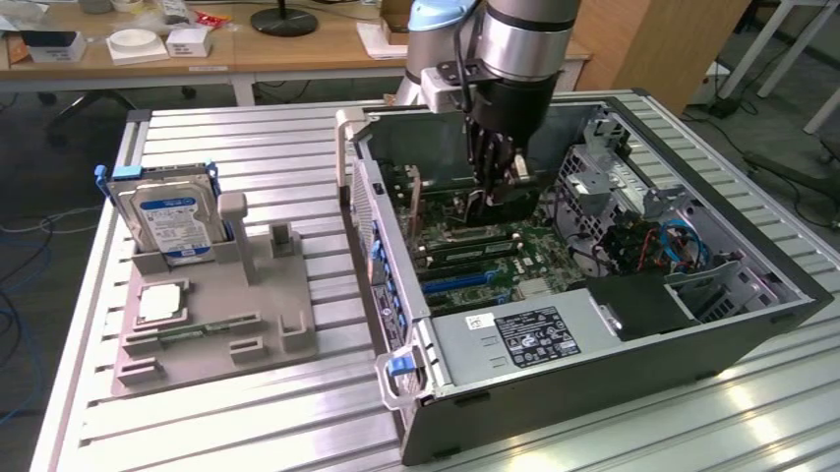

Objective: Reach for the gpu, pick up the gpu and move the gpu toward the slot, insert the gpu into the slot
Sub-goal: 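Insert the gpu into the slot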

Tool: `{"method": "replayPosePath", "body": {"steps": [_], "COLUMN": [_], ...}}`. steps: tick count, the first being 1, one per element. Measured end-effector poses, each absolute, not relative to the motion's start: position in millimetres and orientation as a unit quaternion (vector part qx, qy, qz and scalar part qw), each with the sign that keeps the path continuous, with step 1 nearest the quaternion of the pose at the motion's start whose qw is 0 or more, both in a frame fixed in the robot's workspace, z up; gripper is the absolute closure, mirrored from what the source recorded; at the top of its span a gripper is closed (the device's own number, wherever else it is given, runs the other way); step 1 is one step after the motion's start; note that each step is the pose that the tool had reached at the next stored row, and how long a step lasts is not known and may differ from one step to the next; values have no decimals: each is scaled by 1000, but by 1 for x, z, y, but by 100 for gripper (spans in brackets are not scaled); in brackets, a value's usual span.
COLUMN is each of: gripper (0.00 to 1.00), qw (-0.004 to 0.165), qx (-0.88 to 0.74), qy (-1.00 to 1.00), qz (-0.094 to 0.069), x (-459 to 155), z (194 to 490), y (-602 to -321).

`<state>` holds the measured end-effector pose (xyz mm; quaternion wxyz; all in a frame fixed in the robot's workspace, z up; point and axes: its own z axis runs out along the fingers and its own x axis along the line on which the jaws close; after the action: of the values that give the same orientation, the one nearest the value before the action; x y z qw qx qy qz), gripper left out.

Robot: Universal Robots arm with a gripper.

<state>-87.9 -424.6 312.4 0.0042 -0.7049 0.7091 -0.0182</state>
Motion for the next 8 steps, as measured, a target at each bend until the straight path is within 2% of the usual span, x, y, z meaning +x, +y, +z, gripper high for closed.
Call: {"method": "replayPosePath", "body": {"steps": [8], "gripper": [74], "qw": [4], "qx": [-705], "qy": [709], "qz": [-18], "x": [-88], "z": [309], "y": [-429]}}
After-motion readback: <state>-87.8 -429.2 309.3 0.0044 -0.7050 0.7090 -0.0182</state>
